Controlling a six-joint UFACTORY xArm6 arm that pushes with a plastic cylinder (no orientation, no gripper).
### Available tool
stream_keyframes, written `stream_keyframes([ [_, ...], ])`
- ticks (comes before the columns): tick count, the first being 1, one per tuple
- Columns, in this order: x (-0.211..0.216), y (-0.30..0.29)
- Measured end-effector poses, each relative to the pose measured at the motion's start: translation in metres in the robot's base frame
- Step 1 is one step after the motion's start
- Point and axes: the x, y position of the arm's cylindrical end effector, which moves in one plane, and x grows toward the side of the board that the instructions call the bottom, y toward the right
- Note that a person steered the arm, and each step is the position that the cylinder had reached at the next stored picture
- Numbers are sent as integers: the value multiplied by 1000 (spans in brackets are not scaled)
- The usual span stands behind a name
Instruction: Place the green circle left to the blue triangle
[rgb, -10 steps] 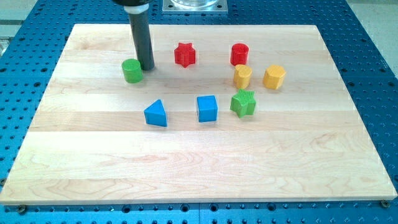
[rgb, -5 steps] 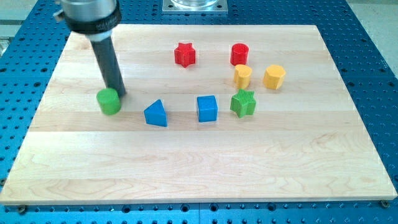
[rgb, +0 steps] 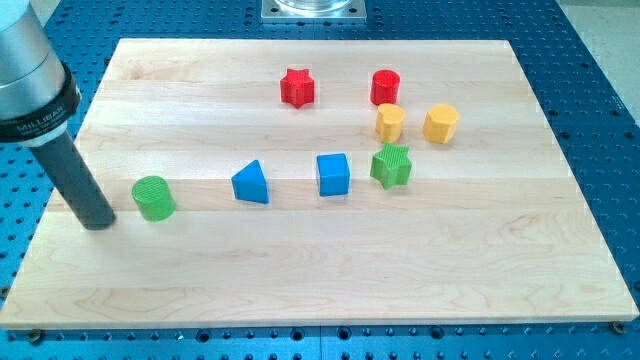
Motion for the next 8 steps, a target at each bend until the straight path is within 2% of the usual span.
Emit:
stream_keyframes([
  [2, -1, 11],
  [4, -28, 50],
  [5, -52, 40],
  [6, -127, 55],
  [7, -161, 136],
  [8, -162, 198],
])
